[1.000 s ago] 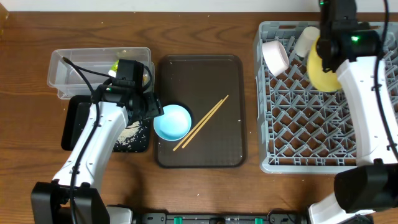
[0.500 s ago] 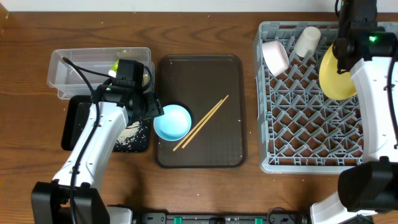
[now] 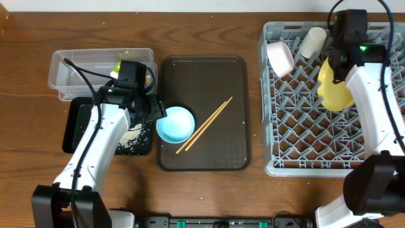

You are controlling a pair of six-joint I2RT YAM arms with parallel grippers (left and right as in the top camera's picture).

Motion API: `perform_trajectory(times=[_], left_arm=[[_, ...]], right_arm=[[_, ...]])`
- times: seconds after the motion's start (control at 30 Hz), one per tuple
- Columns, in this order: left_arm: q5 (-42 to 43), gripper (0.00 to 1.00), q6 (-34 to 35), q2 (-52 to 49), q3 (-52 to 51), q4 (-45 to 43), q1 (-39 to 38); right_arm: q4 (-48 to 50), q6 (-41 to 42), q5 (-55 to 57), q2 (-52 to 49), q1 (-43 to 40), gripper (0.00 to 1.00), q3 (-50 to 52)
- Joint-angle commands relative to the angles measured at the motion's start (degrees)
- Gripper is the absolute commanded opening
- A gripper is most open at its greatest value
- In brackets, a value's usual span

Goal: Sort waste into correct bins and load items into the dishwasher rack
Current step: 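Carry the yellow plate with the right gripper and stand it in the rack, then move the right gripper to the light-blue bowl and grasp its rim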

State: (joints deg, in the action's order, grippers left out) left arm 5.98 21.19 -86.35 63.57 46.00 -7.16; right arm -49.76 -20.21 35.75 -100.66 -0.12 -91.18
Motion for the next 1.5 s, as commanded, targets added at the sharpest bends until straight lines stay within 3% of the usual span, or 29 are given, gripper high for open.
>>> perform_trajectory(times=[0.0, 0.17, 0.23, 0.3, 0.4, 0.63, 0.77, 1.0, 1.23, 1.47], left_arm=[[-0.68, 0.75, 0.31, 0.61, 0.46, -0.15, 0.24], [-0.66, 0.75, 0.33, 0.61, 0.42, 0.07, 0.24], [-0.66, 0.75, 0.33, 0.61, 0.42, 0.09, 0.24], [-0.66, 0.75, 0.33, 0.61, 0.42, 0.26, 0.24], [-0.66, 0.75, 0.33, 0.61, 0.42, 0.24, 0.24], [-0.66, 0.75, 0.33, 0.63, 0.42, 0.26, 0.24], [-0.68, 0.75, 0.31, 0.61, 0.42, 0.26, 0.24], [-1.05, 0.75, 0.37, 0.61, 0.42, 0.26, 0.24], [-6.54, 0.75, 6.23, 0.76, 0.42, 2.69, 2.93], [-6.45, 0.75, 6.58, 1.42, 0.42, 6.32, 11.19]], right_arm=[[0.22, 4.04, -11.26, 0.35, 2.95, 0.01, 0.11], [-0.17, 5.25, -18.88, 0.35, 6.71, 0.02, 0.11], [-0.81, 5.64, -19.98, 0.35, 7.78, 0.10, 0.11], [-1.81, 6.54, -20.09, 0.35, 8.59, 0.32, 0.11], [-3.45, 6.49, -20.87, 0.35, 9.27, 0.51, 0.11], [-3.48, 8.61, -22.93, 1.73, 9.35, 0.61, 0.02], [-2.16, 8.61, -33.09, 4.37, 9.42, 0.75, 0.00], [-1.90, 8.63, -59.14, 4.74, 12.04, 0.75, 0.17], [-1.84, 9.99, -59.95, 0.09, 19.10, 0.73, 0.28], [-0.72, 12.04, -59.91, -7.41, 27.04, 0.66, 0.28]])
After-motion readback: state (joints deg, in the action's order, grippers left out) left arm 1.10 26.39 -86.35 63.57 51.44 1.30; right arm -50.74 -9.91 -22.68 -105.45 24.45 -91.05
